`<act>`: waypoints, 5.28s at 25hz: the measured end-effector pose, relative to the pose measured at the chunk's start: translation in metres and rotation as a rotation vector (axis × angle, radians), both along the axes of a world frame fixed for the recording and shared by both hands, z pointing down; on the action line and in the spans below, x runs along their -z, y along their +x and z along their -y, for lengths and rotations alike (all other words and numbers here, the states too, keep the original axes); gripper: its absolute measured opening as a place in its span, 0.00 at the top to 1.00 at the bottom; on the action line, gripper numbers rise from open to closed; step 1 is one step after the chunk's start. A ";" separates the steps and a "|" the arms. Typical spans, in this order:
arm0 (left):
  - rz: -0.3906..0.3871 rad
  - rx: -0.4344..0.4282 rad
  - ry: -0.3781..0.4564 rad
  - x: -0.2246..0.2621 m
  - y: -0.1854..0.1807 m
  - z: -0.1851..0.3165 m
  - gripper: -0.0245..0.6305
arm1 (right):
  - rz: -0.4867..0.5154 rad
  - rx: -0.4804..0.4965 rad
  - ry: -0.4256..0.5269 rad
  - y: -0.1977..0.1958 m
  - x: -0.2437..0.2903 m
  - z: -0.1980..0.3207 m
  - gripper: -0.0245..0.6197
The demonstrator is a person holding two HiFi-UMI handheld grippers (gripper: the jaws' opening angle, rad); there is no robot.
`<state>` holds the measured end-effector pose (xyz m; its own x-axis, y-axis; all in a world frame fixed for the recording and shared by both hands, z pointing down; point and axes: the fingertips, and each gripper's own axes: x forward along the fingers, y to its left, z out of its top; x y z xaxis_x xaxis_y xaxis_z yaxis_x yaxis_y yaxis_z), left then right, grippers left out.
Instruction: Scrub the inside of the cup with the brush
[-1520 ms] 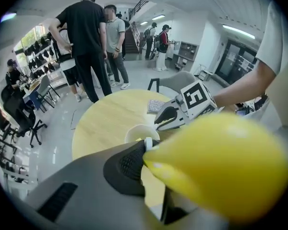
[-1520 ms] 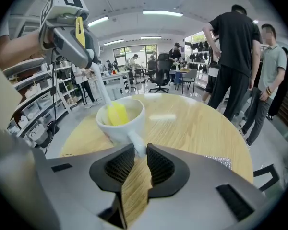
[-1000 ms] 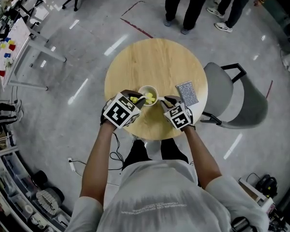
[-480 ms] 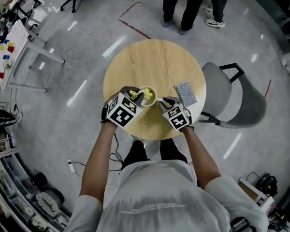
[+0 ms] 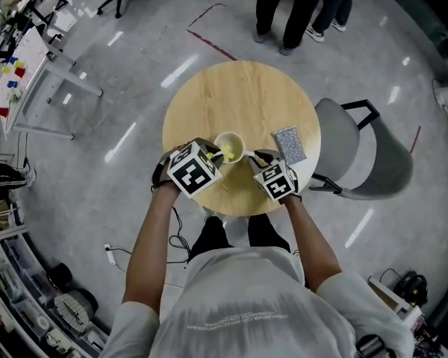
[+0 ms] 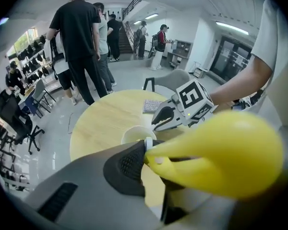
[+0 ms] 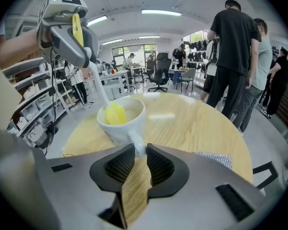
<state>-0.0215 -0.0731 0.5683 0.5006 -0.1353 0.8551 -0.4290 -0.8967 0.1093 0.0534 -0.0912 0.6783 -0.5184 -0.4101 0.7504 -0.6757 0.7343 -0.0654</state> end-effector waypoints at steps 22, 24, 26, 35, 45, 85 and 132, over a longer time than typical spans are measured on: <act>-0.328 0.272 0.218 0.080 -0.001 0.048 0.89 | 0.000 -0.001 -0.022 -0.003 0.002 -0.005 0.80; -0.369 0.301 0.247 0.094 -0.004 0.051 0.89 | -0.004 0.003 -0.023 -0.002 0.001 -0.004 0.80; -0.390 0.321 0.273 0.106 -0.009 0.056 0.89 | -0.008 0.007 -0.024 -0.002 0.001 -0.004 0.80; -0.234 0.214 0.131 0.060 -0.009 0.034 0.89 | -0.012 0.012 -0.029 -0.004 0.002 -0.005 0.80; -0.293 0.349 0.189 0.012 0.005 0.052 0.89 | 0.007 0.004 -0.033 -0.004 0.003 -0.008 0.80; -0.472 0.564 0.259 0.023 -0.015 0.066 0.89 | 0.138 0.140 -0.100 -0.048 0.014 -0.041 0.84; -0.540 0.476 0.264 0.025 -0.010 0.103 0.89 | 0.114 0.351 -0.007 -0.065 0.007 0.021 0.39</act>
<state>-0.0318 -0.1756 0.5437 0.6763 -0.6066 0.4179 -0.7234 -0.6540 0.2213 -0.0119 -0.1122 0.6717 -0.7073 -0.1878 0.6815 -0.3711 0.9192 -0.1318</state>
